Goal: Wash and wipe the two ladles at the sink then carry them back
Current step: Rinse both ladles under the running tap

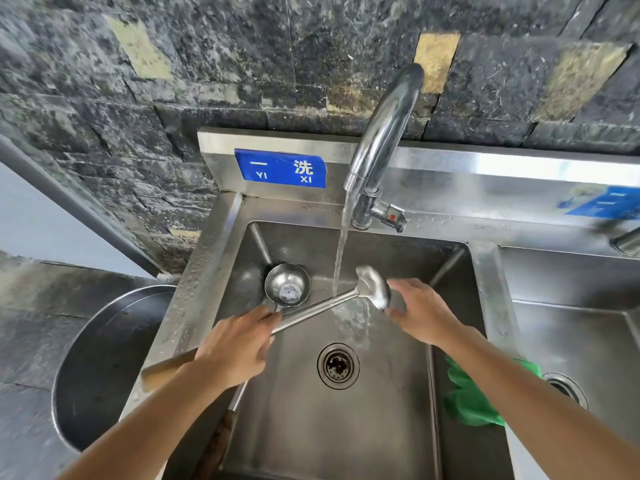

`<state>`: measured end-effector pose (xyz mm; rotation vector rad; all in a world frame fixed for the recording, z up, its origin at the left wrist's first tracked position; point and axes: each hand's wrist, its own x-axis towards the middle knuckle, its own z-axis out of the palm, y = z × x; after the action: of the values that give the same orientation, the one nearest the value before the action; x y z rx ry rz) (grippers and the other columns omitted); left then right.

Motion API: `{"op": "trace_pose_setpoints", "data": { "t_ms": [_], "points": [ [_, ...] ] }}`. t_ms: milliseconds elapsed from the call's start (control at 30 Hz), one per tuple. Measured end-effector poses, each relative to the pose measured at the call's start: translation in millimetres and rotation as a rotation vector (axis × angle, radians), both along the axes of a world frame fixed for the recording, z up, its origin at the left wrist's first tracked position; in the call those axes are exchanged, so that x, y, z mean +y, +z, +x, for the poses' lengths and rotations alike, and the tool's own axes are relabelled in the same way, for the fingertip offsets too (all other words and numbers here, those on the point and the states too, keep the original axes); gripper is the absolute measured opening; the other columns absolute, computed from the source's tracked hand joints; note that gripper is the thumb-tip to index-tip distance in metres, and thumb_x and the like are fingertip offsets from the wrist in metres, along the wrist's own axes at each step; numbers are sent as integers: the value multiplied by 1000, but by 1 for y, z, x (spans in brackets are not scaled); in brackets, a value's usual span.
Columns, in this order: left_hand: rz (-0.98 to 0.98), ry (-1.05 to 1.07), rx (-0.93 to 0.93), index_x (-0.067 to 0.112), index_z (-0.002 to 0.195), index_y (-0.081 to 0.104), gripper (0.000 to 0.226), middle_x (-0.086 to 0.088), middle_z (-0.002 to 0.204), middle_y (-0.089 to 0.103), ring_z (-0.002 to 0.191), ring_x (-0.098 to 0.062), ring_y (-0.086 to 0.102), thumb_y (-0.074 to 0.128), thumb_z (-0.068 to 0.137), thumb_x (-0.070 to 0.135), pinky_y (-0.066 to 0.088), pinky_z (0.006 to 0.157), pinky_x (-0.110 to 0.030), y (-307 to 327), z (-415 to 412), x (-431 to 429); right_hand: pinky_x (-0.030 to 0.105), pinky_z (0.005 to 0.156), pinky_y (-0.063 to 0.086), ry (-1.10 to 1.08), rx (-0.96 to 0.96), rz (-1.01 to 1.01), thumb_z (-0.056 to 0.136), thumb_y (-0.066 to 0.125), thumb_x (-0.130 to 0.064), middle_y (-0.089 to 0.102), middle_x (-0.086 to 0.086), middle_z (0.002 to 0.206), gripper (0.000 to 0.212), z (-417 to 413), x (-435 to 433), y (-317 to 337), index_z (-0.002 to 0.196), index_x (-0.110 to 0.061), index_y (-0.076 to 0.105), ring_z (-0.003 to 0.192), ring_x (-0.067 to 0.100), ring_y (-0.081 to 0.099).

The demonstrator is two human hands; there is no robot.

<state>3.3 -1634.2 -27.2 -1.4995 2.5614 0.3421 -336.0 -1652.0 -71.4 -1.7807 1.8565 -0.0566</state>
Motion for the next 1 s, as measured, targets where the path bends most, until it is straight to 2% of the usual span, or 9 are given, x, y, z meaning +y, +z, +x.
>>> {"op": "trace_pose_setpoints", "data": {
  "t_ms": [167,267,433,533,600,667,767,867,1000],
  "points": [
    [-84,-3,71,31,127,57,39,15,109,57,77,-17,68,57,88,28,56,62,-34,0,7,-10,55,121,26,263,157,-94,92,67,-44,19,9,163,72,20,-20,-1,155,-32,34,152,33,16],
    [-94,-7,109,32,126,58,38,16,108,57,73,-17,68,58,88,28,57,59,-35,2,11,-16,59,123,18,322,213,-207,93,65,-44,17,10,161,64,34,-31,-4,151,-33,41,154,32,9],
    [-102,-24,162,34,126,57,40,19,106,58,71,-13,67,62,86,29,57,57,-34,1,17,-22,63,121,8,376,318,-284,95,68,-28,39,9,155,39,35,-44,-3,134,-28,61,153,34,22],
    [-97,-60,185,37,127,51,43,19,112,59,73,-14,68,62,86,31,59,58,-34,-5,15,-23,62,119,18,484,420,-397,67,92,-25,70,-2,117,37,24,-46,-2,100,-26,75,130,31,59],
    [-73,-66,192,39,130,46,43,20,115,59,77,-16,69,56,89,34,59,61,-35,-7,10,-25,53,114,16,507,375,-464,50,100,-23,75,-11,90,43,14,-45,-3,86,-27,77,109,27,72],
    [-71,-66,200,38,133,47,42,19,119,58,83,-16,69,54,92,36,59,65,-36,-8,1,-27,48,112,16,474,341,-470,53,99,-23,75,-14,81,39,5,-46,0,84,-28,76,106,22,73],
    [-64,-60,213,34,137,49,43,19,126,56,91,-15,67,53,94,37,57,71,-36,-10,-11,-34,47,116,25,425,353,-294,83,79,-22,73,-8,99,19,-8,-49,9,100,-26,71,119,18,64],
    [-100,-78,226,33,135,52,42,17,124,59,94,-13,67,55,93,36,59,68,-37,-14,-17,-43,40,101,45,432,379,-204,82,79,-22,72,-8,89,16,-19,-53,14,92,-27,67,101,20,67],
    [-134,-81,244,33,133,53,41,16,120,62,99,-14,66,57,92,36,59,69,-38,-19,-25,-57,35,87,48,385,443,-230,86,75,-20,72,-9,85,11,-25,-52,26,91,-27,68,93,19,62]
  ]
}}
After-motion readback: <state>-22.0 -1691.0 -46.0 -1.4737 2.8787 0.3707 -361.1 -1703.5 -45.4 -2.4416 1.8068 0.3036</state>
